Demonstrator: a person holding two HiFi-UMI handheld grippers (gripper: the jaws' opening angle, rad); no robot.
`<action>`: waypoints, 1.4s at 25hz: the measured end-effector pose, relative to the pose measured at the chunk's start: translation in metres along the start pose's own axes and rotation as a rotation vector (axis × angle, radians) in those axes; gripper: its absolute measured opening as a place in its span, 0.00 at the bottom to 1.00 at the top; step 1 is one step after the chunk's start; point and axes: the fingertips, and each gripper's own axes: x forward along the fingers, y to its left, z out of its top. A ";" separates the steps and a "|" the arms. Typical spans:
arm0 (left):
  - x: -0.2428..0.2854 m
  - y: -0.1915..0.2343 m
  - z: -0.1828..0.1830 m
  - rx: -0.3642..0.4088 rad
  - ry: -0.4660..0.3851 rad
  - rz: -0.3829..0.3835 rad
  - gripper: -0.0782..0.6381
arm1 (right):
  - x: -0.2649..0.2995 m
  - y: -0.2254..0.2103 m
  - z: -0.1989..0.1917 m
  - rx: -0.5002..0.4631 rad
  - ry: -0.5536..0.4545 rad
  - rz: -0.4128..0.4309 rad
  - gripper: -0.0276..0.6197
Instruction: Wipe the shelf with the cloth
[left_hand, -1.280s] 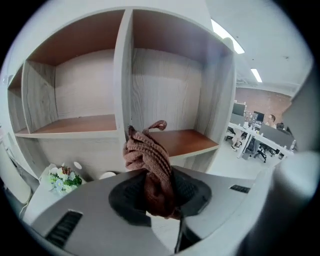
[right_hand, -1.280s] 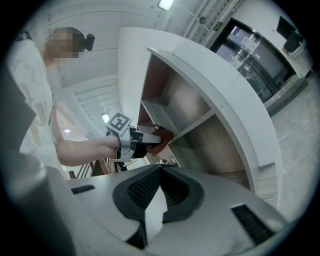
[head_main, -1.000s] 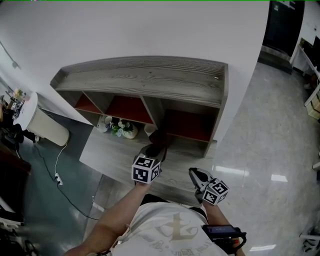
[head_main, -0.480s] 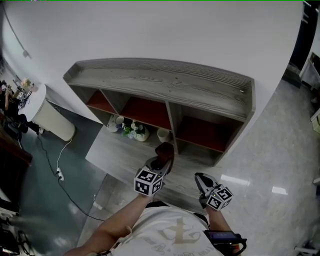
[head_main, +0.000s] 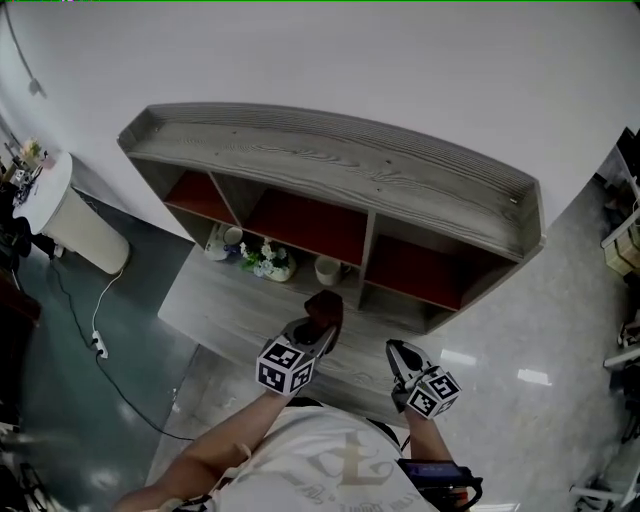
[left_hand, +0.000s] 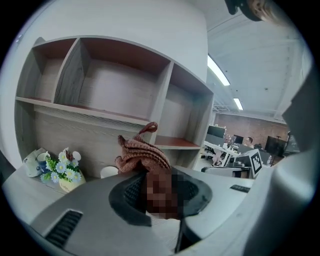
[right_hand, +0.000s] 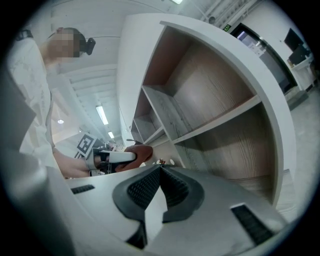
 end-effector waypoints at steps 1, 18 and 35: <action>-0.002 0.005 0.002 -0.002 -0.003 -0.008 0.24 | 0.004 0.002 0.001 -0.002 0.000 -0.008 0.05; -0.008 0.047 0.093 -0.008 -0.116 -0.174 0.24 | 0.055 0.037 0.005 -0.048 -0.010 -0.108 0.05; 0.083 0.045 0.164 0.124 0.040 -0.232 0.24 | 0.045 0.044 0.001 -0.053 -0.039 -0.210 0.05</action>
